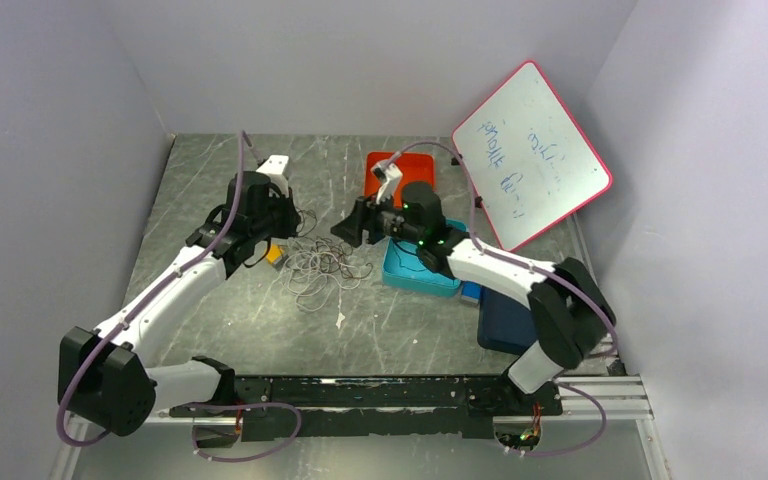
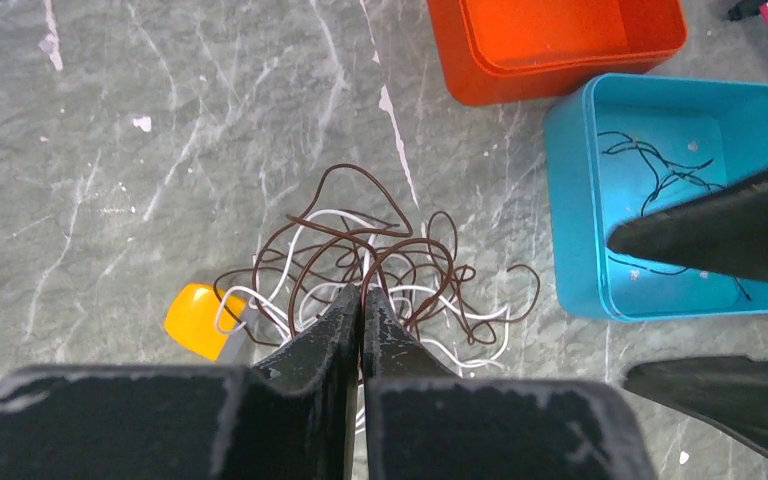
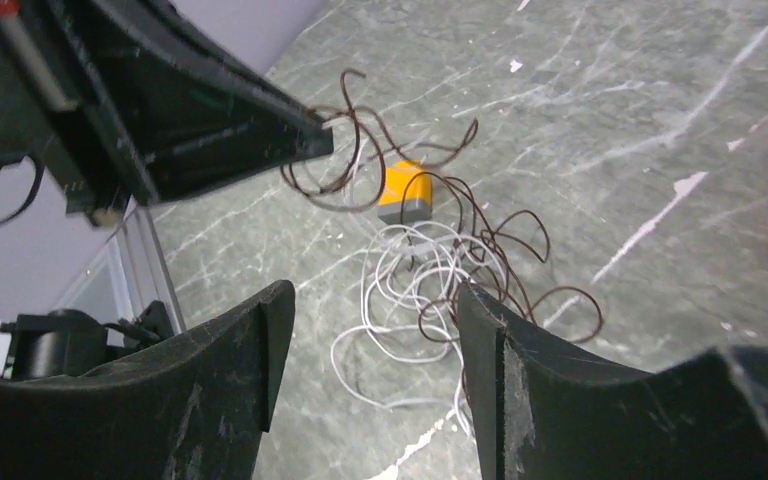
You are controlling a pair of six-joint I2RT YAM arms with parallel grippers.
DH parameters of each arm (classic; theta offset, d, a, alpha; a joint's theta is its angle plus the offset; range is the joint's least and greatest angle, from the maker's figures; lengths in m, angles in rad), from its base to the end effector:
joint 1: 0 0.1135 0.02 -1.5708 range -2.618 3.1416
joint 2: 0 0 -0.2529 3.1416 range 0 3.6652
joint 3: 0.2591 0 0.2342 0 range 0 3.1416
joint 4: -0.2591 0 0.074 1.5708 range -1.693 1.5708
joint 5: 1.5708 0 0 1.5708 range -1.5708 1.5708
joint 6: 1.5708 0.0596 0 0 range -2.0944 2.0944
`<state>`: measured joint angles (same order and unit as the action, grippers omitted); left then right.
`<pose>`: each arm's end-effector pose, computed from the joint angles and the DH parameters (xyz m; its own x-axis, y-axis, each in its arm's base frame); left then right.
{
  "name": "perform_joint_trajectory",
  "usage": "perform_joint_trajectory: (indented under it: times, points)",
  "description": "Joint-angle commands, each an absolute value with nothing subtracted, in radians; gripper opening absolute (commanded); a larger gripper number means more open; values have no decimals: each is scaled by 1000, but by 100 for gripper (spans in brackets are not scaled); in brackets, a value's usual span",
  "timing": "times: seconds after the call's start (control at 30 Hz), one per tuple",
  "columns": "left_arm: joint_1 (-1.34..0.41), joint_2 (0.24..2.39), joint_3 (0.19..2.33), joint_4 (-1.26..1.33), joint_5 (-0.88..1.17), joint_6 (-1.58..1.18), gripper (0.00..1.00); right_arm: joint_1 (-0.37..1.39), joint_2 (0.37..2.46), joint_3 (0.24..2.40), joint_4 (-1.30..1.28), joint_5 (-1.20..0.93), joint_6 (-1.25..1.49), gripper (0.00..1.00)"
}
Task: Untangle the cables
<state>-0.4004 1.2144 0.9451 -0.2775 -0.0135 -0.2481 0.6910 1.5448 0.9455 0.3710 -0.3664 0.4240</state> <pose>0.2582 -0.1084 0.2787 -0.5573 -0.0307 -0.8298 0.2500 0.9467 -0.2030 0.2642 0.2462 0.2588 -0.5144 0.0730 -0.8544 -0.7157 0.5124 0.4746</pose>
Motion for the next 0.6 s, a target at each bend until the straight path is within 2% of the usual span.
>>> perform_joint_trajectory:
  times: [0.0, 0.4, 0.57]
  points:
    - [-391, 1176, 905, -227, 32, -270, 7, 713, 1633, 1038, 441, -337, 496, 65]
    - [-390, 1150, 872, -193, 63, -290, 7, 769, 1864, 1181, 439, -370, 563, 65]
    - [-388, 1125, 876, -193, 81, -296, 7, 778, 1945, 1221, 417, -322, 577, 59]
